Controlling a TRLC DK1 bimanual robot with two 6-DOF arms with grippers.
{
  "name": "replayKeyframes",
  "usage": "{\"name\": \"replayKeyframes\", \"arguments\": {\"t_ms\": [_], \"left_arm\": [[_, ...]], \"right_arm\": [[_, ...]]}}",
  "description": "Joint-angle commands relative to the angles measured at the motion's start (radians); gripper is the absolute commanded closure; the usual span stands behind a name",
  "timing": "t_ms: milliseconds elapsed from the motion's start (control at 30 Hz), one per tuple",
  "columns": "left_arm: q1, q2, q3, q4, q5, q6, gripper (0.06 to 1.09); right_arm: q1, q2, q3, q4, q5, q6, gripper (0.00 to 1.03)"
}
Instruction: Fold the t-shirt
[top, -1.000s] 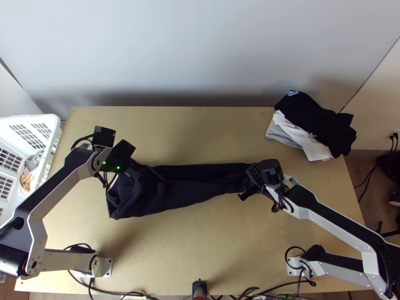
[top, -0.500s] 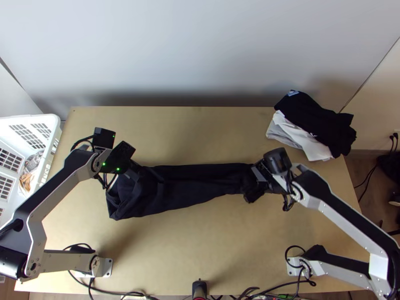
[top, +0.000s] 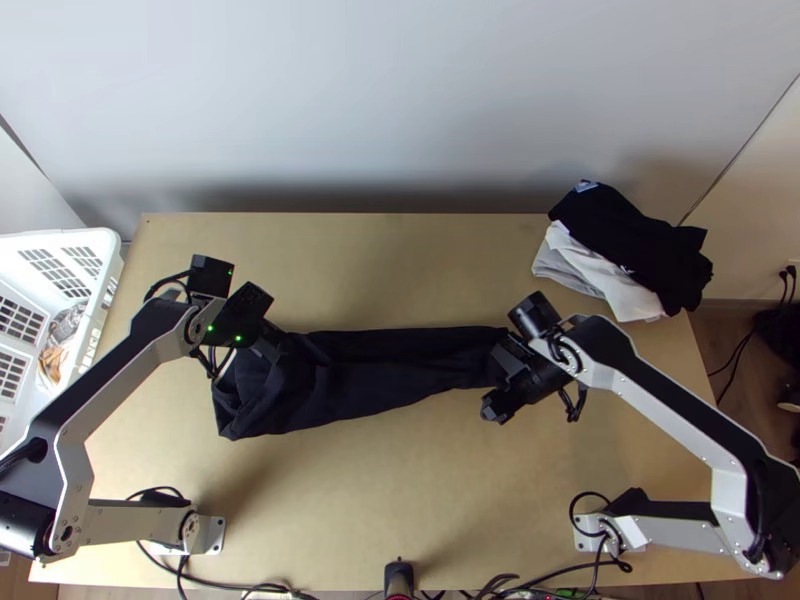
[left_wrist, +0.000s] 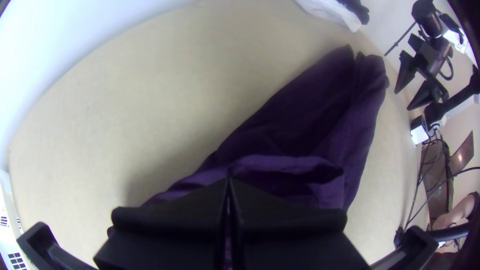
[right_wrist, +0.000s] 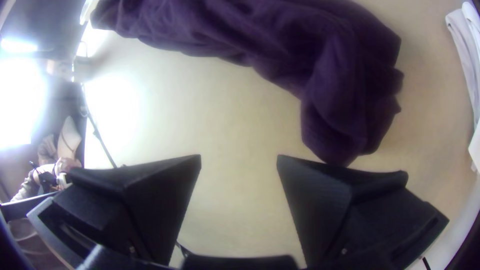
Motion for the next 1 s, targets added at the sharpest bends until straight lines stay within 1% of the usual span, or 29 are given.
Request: {"name": "replayKeyframes", "arguments": {"t_ms": [0, 200, 433, 633, 967], "left_arm": [[0.005, -0.003, 0.0, -0.001, -0.002, 0.0, 1.05], [0.014, -0.014, -0.006, -0.002, -0.003, 0.001, 1.05], [0.017, -0.017, -0.012, -0.001, -0.002, 0.0, 1.05], [0.01, -0.015, -0.012, -0.001, -0.002, -0.005, 1.05], [0.005, -0.024, -0.01, -0.004, -0.003, -0.008, 1.05]], "right_arm": [[-0.002, 0.035, -0.047, 0.096, 0.058, -0.014, 0.33], [-0.001, 0.017, -0.047, 0.155, 0.139, -0.037, 0.33], [0.002, -0.026, -0.033, 0.155, 0.218, -0.048, 0.33], [0.002, -0.057, -0.047, 0.181, 0.245, -0.048, 0.33], [0.002, -0.017, -0.116, 0.362, 0.267, -0.037, 0.33]]}}
